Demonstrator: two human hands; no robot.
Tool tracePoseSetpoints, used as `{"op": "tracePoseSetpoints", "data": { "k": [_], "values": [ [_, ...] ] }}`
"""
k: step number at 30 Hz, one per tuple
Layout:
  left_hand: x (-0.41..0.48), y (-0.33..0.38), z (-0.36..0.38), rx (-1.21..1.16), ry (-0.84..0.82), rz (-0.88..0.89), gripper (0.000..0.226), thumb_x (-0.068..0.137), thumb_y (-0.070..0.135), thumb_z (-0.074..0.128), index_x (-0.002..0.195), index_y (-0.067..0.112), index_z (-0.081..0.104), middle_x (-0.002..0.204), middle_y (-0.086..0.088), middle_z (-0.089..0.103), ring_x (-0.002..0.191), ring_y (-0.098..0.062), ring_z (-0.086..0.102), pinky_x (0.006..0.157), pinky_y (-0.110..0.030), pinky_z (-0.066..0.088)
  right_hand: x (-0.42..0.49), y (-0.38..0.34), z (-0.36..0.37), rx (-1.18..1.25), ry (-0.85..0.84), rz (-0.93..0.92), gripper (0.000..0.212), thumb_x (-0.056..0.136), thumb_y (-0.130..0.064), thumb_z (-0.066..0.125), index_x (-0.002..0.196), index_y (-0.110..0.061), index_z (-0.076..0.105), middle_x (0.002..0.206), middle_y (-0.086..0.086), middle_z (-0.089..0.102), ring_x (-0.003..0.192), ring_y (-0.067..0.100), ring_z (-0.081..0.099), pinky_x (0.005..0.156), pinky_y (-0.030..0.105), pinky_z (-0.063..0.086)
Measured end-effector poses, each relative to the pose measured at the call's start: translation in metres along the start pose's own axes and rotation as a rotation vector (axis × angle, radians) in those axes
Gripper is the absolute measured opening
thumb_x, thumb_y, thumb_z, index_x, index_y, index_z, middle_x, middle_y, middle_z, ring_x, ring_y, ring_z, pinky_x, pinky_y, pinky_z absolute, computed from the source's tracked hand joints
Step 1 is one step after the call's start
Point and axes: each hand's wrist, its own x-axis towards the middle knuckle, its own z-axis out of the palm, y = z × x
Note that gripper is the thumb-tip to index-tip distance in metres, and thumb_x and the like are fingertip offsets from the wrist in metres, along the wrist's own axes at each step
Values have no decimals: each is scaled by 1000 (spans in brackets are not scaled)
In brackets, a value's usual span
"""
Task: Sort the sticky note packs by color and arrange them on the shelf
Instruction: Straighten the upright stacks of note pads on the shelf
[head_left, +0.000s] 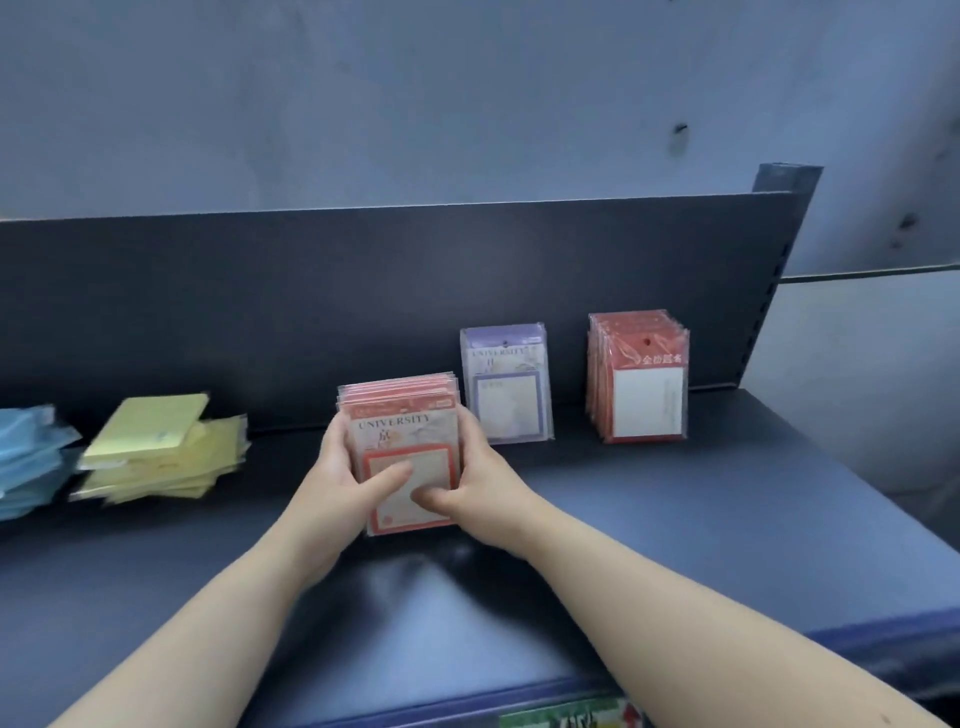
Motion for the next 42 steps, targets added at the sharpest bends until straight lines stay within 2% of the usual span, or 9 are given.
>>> {"op": "tracePoseSetpoints", "data": {
  "k": [3, 8, 13, 16, 21, 25, 33, 39, 42],
  "values": [
    [-1, -6, 0, 38, 16, 61, 65, 81, 4, 69, 136, 22, 39, 125, 0, 63, 117, -16, 59, 98, -39, 46, 1, 4, 1, -32, 53, -36, 82, 78, 3, 64, 141, -33, 27, 126, -14, 57, 115, -5, 54, 101, 21, 43],
    [0, -12, 0, 225, 110, 170, 61, 85, 1, 65, 137, 17, 37, 120, 8, 62, 114, -3, 58, 97, -21, 46, 5, 8, 4, -121, 141, -70, 77, 79, 1, 64, 136, -40, 30, 123, -17, 58, 116, -4, 53, 100, 20, 42],
    [2, -20, 4, 347, 80, 45, 59, 85, 5, 66, 126, 31, 34, 107, 24, 59, 94, 18, 56, 85, -9, 42, 12, 14, 8, -234, 109, -20, 84, 77, -12, 62, 145, -33, 18, 135, -13, 51, 123, 8, 49, 102, 26, 42],
    [5, -20, 5, 376, 93, 12, 56, 86, 8, 65, 127, 32, 35, 106, 25, 59, 96, 11, 56, 82, -11, 40, 19, 18, 12, -293, 110, 17, 87, 76, -18, 60, 148, -27, 12, 139, -5, 48, 126, 15, 48, 104, 35, 42],
    [18, -20, 5, 351, 167, -31, 62, 87, 8, 63, 140, 20, 31, 115, 8, 61, 104, -8, 57, 90, -22, 40, 37, 18, 18, -319, 136, 80, 80, 79, -15, 59, 147, -19, 19, 143, 2, 44, 132, 18, 43, 109, 37, 37],
    [34, -19, 5, 349, 262, -73, 57, 90, 13, 59, 139, 13, 29, 116, 2, 56, 92, -8, 55, 73, -18, 43, 47, 15, 25, -342, 189, 103, 73, 83, -13, 55, 147, -14, 21, 141, 6, 46, 130, 23, 45, 107, 35, 38],
    [47, -27, 6, 348, 324, -55, 43, 94, 14, 50, 136, 15, 40, 114, 6, 56, 107, -14, 54, 86, -22, 38, 51, 18, 25, -355, 240, 78, 62, 85, -6, 52, 142, -15, 31, 134, 4, 54, 123, 23, 51, 99, 27, 40],
    [52, -26, 9, 427, 301, -41, 52, 95, 17, 45, 143, 21, 29, 132, -3, 57, 116, -26, 55, 92, -29, 43, 59, 13, 27, -347, 302, 84, 64, 86, -5, 53, 144, -14, 26, 135, 7, 53, 122, 27, 51, 95, 27, 39],
    [52, -29, 9, 510, 255, -107, 71, 90, 17, 45, 151, 24, 9, 144, -9, 46, 124, -33, 49, 101, -37, 42, 58, 15, 28, -402, 289, 79, 74, 87, -4, 51, 150, -9, 13, 144, 11, 44, 129, 27, 45, 99, 26, 35]
  ]
}}
